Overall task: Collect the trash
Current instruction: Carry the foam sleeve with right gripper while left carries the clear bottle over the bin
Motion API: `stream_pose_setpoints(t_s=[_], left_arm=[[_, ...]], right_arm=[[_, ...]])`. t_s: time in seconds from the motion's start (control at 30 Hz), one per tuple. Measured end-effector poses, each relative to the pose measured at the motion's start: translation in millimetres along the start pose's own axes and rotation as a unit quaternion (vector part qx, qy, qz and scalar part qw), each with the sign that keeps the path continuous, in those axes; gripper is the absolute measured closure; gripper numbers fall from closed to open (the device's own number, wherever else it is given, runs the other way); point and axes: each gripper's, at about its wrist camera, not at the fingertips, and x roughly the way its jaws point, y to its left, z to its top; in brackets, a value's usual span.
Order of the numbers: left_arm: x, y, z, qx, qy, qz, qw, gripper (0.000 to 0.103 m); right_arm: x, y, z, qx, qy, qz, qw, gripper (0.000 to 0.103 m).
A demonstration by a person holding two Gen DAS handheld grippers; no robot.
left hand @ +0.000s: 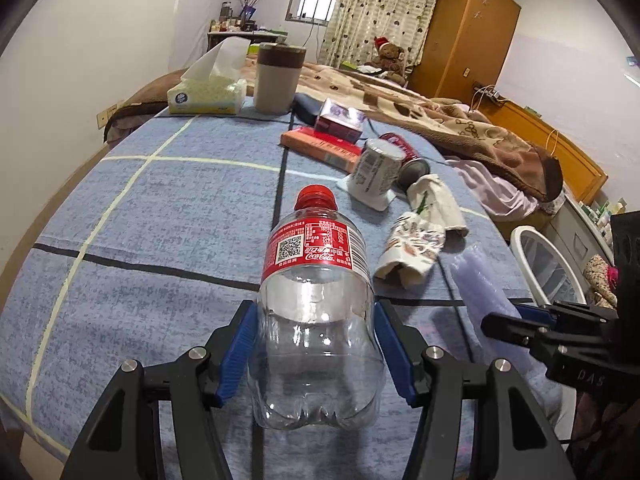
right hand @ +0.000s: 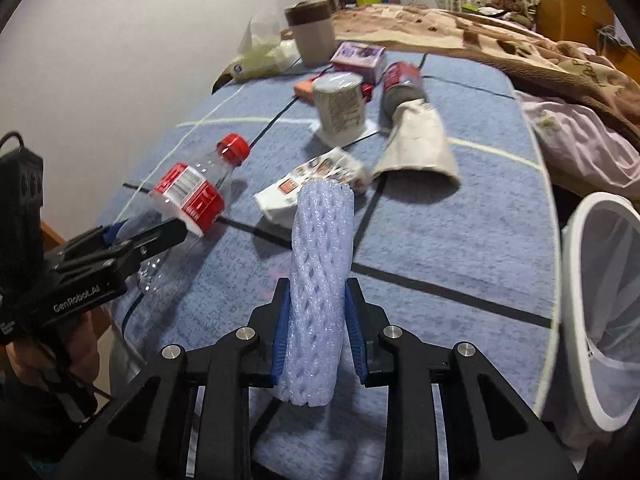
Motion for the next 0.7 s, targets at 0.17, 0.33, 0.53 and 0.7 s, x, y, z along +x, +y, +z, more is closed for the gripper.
stream_pose_setpoints(t_s=[0.17,0.33,0.53,0.7], left_arm=[[-10.1,-11.7,4.0,0.005,-0.013,-0.007,0.9999,0.043],[-13.9,-34.3,13.0,0.027,-0.023,-0.023,0.9991,0.043],[-4.8,-72.9,23.6,0.062,-0.020,-0.048,0.9967,0.043],[7.6,-109.1,29.9,0.087,-0.014,-0.073,0.9934,0.043]], right_arm=[[-18.6,-15.2,-1.0,0.019,-0.025,-0.013,0.999,0.076],[-32.1,-34.6,-4.6,0.044,-0.044,-0.030,0.998,0.076],[-46.2,-59.3,-10.9,0.077,-0.065,-0.050,0.994,0.076],[-59.9,-85.6,-17.1,0.107,-0.081,-0.069,0.989,0.076]])
